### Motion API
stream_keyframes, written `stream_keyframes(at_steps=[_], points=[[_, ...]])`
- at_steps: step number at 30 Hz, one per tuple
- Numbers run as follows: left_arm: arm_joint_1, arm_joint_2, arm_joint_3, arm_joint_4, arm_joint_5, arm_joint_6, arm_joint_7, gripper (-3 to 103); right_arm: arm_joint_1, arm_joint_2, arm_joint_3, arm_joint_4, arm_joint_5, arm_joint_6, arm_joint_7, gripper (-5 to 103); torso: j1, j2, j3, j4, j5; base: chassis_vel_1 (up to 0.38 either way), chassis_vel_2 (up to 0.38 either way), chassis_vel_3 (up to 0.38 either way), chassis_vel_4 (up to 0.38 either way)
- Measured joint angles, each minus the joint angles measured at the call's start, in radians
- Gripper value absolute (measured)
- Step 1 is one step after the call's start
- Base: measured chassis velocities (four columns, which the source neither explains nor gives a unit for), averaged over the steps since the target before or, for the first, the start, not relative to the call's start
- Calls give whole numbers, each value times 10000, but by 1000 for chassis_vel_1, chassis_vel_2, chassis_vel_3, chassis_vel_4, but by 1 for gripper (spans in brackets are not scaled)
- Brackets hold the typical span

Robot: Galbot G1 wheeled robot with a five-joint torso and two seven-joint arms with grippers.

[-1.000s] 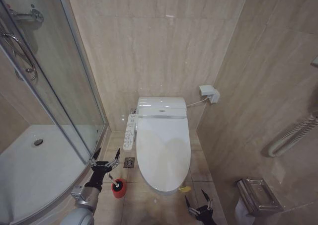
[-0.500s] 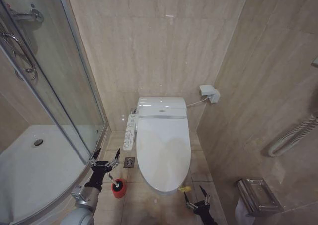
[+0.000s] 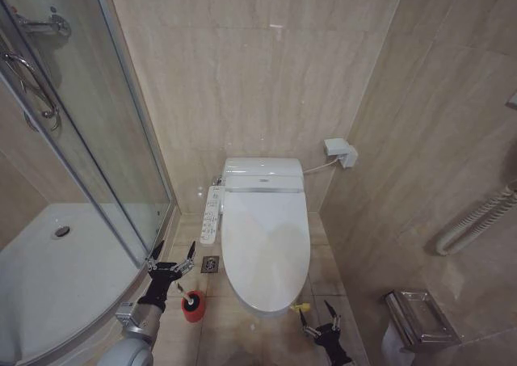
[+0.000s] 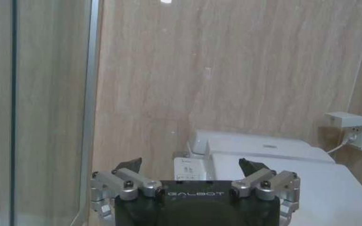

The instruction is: Open the toilet lid, clean the toilet bowl with a toilet brush, close the toilet lid, and flush.

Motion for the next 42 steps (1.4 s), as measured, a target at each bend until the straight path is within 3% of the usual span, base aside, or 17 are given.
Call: stream_keyframes(at_steps=[31, 32, 38, 39, 42], points=[[0, 0, 0, 0, 0, 0, 0, 100, 624, -100, 108, -841, -418, 395, 464, 100, 0, 0, 0, 0, 0, 0, 0, 0, 0], [0, 0, -1, 1, 0, 0, 0, 100, 616, -108, 104, -841, -418, 395, 460, 93, 0, 0, 0, 0, 0, 0, 0, 0, 0], [0, 0, 0, 0, 0, 0, 0, 100, 609, -145, 103, -856, -414, 429, 427, 93, 0, 0, 0, 0, 0, 0, 0, 0, 0], [0, 0, 0, 0, 0, 0, 0, 100, 613, -157, 103, -869, -416, 447, 418, 66, 0, 0, 0, 0, 0, 0, 0, 0, 0], [0, 0, 0, 1, 0, 0, 0, 100, 629, -161, 113, -906, -416, 477, 374, 66, 0, 0, 0, 0, 0, 0, 0, 0, 0]])
